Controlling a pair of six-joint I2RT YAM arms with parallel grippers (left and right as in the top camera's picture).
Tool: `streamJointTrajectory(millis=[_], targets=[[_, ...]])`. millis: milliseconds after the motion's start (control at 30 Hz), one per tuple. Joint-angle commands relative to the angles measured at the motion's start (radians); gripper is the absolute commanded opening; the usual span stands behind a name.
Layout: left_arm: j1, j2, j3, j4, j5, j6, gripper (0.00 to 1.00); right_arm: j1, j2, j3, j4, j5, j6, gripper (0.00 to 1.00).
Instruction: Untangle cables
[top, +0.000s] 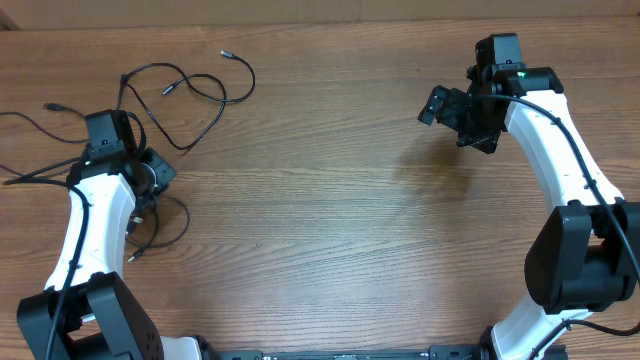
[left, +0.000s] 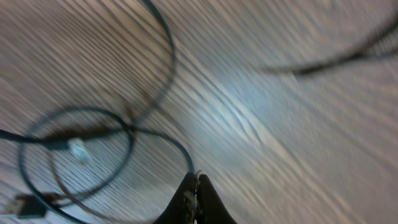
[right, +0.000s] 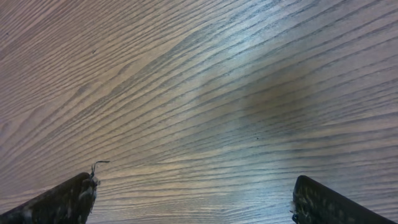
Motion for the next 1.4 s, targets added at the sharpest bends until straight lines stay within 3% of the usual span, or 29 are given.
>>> streamJointTrajectory(millis=[0, 167, 433, 600, 733, 900, 1067, 1133, 1233, 1367], targets=[[0.003, 0.028, -0.001, 0.015, -0.077, -0.045, 0.04, 0.004, 0.000, 0.003, 0.002, -0.001, 0.008, 1.00], [0.004, 0.136, -0.001, 0.033, 0.016, 0.021, 0.04, 0.004, 0.000, 0.003, 0.002, -0.001, 0.008, 1.00], [0.006, 0.232, -0.001, -0.006, -0.156, -0.029, 0.04, 0.004, 0.000, 0.003, -0.005, -0.001, 0.008, 1.00], [0.017, 0.206, 0.002, -0.126, -0.433, -0.213, 0.04, 0.004, 0.000, 0.003, -0.005, -0.001, 0.008, 1.00], [0.072, 0.192, 0.010, -0.132, -0.472, -0.228, 0.04, 0.004, 0.000, 0.003, -0.005, -0.001, 0.008, 1.00], [0.165, 0.192, 0.013, -0.087, -0.301, -0.179, 0.04, 0.004, 0.000, 0.003, -0.005, -0.001, 0.008, 1.00], [0.183, 0.192, 0.013, -0.045, 0.217, 0.128, 0.04, 0.004, 0.000, 0.003, 0.003, -0.001, 0.008, 1.00], [0.169, 0.192, 0.013, -0.080, 0.358, 0.174, 0.04, 0.004, 0.000, 0.003, 0.005, -0.001, 0.008, 1.00], [0.138, 0.192, 0.012, -0.158, 0.353, 0.097, 0.04, 0.004, 0.000, 0.003, 0.003, -0.001, 0.008, 1.00], [0.094, 0.192, 0.012, -0.177, 0.172, -0.056, 0.04, 0.004, 0.000, 0.003, 0.004, -0.001, 0.008, 1.00]])
